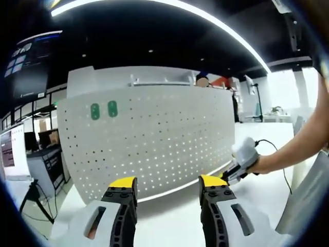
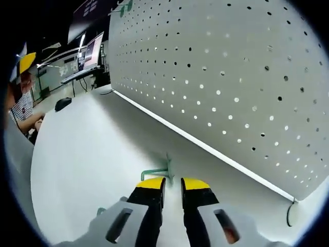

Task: Insert the hook assembly into the mounting plate slot until the hook locks in place.

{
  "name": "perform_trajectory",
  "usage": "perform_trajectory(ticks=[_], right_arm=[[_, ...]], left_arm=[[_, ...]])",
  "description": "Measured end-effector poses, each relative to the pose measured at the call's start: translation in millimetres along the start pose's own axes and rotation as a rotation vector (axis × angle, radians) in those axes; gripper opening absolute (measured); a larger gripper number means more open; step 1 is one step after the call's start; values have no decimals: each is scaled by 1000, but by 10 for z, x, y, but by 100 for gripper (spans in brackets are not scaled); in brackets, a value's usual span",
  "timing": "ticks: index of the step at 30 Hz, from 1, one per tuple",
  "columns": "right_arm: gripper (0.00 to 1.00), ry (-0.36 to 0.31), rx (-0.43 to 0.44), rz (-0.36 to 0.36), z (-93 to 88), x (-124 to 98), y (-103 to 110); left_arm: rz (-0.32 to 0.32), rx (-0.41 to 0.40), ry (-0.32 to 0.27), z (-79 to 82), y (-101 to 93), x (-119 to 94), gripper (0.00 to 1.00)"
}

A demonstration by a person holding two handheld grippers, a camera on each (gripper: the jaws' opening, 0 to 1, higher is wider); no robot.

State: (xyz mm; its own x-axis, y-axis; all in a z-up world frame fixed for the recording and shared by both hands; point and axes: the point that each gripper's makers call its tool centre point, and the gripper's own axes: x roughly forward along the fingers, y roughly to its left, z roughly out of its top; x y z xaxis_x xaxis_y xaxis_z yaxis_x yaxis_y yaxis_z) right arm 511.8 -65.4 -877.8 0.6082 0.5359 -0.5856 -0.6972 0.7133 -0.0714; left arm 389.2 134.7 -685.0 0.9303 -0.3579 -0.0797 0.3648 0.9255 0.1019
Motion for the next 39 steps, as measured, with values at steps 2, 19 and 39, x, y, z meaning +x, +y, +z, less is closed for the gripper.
perform_trajectory(ticks=[2,19,39], right_arm=[[8,-1,-9,0,4,14,-7],[3,7,-34,7,-15,44,33],[2,-8,-118,-12,112,-90,89]], left_arm=[[-2,0,3,-7,-3,3,49],[-15,-2,16,-36,-28,2,48],[-52,-2,27,-54,-111,22,47]])
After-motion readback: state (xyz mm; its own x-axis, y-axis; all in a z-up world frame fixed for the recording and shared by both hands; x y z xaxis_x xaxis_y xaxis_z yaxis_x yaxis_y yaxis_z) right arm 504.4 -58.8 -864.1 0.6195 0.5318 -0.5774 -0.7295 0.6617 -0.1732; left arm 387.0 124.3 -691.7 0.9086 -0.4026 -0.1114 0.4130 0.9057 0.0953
